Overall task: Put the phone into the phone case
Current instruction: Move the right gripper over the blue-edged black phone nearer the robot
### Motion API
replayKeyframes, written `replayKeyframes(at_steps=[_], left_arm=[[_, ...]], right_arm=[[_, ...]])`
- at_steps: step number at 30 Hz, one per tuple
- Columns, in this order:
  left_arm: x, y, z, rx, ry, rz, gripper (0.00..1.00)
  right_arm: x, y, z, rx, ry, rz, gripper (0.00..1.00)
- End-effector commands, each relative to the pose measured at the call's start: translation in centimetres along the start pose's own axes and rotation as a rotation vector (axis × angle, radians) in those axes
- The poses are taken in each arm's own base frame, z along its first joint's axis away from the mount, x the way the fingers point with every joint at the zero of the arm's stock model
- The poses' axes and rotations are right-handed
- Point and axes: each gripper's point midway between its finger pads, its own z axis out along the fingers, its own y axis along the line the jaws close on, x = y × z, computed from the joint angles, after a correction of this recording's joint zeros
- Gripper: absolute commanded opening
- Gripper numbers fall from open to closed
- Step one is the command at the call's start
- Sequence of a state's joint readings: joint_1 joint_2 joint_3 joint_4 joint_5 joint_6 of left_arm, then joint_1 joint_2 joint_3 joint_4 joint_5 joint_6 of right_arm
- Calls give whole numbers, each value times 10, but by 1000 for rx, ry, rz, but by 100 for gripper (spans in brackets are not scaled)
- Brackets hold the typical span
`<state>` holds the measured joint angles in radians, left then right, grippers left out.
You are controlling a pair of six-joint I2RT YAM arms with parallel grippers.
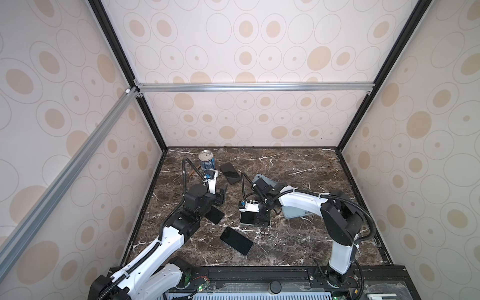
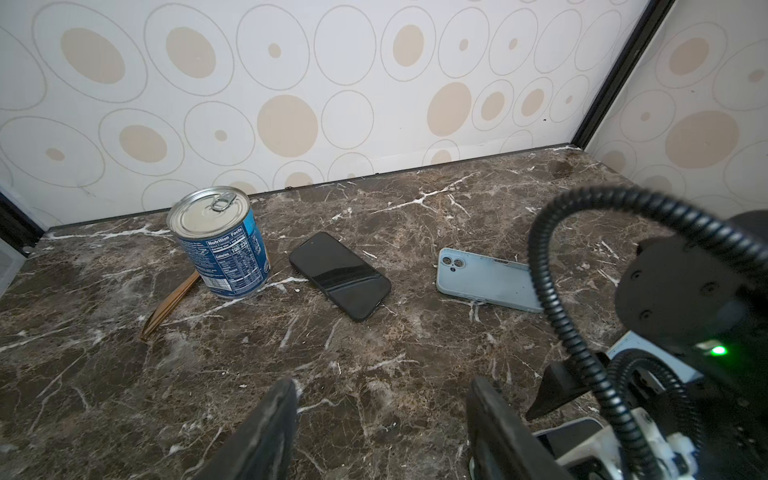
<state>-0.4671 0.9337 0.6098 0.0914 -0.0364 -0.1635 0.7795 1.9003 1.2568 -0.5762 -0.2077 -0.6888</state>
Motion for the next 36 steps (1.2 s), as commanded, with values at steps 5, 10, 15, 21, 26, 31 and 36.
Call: replayKeyframes(at_steps=[5,10,15,21,26,31,36], left_arm=[[-19,3,-5,-7,-46,-2,66],[-21,7,-6,-13,-51,-6,66],[-22,11,-7,-25,-52,-9,66],[-24,19,-7,-45,-54,-30,66],[-25,25,-8,-62,-58,-40,66],[-27,30,-9,-72,-67,-52,66],[-28,34,-10,-80,-69,-66,66]], right_arm=[[15,1,18,3,85,-3,98],[13,-17,23,66,115,47,80],[3,-29,27,89,108,89,71],[-15,-69,35,168,94,236,70],[-52,-100,45,164,73,373,69],[-94,-130,54,187,6,484,71],[-124,-160,51,256,-96,537,80]])
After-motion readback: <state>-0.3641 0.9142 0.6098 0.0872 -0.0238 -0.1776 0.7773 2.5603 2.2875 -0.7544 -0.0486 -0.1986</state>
